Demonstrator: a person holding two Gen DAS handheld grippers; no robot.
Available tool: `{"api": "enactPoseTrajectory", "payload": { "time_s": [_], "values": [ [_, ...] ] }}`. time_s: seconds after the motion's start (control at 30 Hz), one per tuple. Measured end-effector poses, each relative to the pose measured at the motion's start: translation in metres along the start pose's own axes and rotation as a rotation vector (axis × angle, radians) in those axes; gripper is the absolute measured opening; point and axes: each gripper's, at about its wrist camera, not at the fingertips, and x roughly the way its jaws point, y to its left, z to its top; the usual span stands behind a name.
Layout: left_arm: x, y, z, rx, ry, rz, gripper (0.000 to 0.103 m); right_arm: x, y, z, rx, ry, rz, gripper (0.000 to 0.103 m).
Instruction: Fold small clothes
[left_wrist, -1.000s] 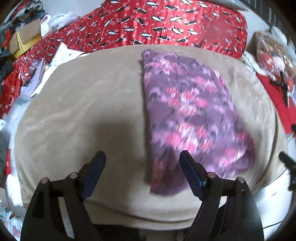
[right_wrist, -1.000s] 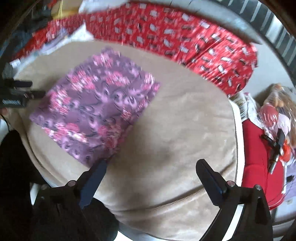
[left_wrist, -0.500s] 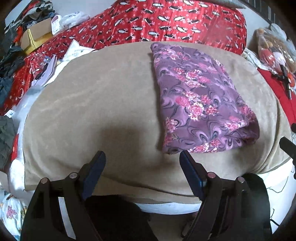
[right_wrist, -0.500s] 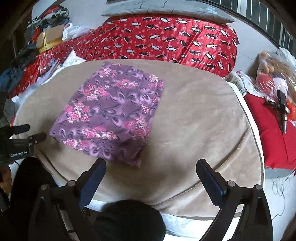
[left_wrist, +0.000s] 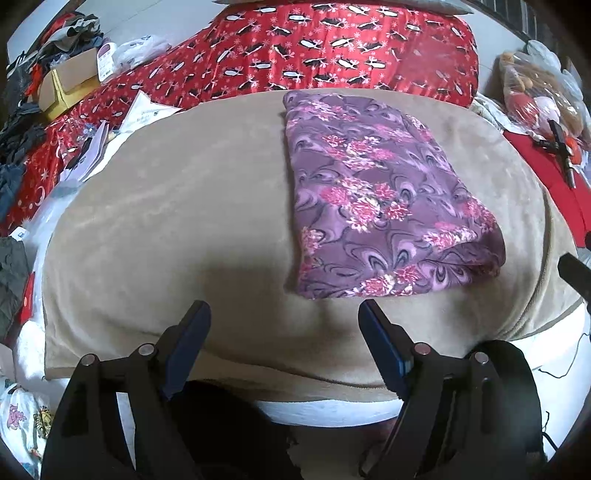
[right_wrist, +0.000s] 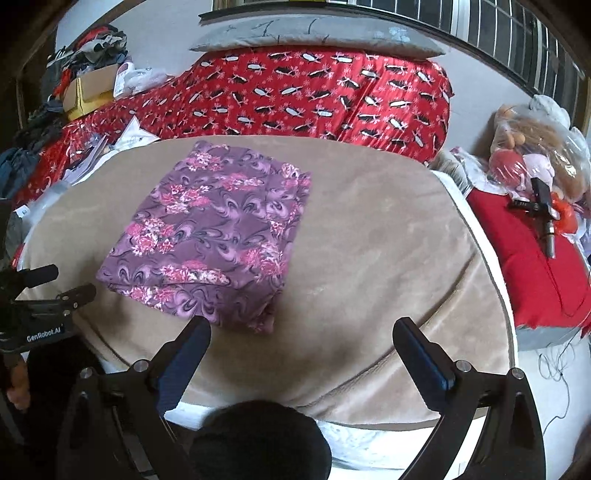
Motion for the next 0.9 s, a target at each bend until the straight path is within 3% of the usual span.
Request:
{"api": "enactPoseTrajectory", "payload": {
  "time_s": [0.9],
  "values": [
    [-0.025, -0.026, -0.001, 0.028, -0.053, -0.054, 0.083, -0.012, -0.021, -0.002, 0.066, -0.021, -0.041, 0.1]
  ]
}}
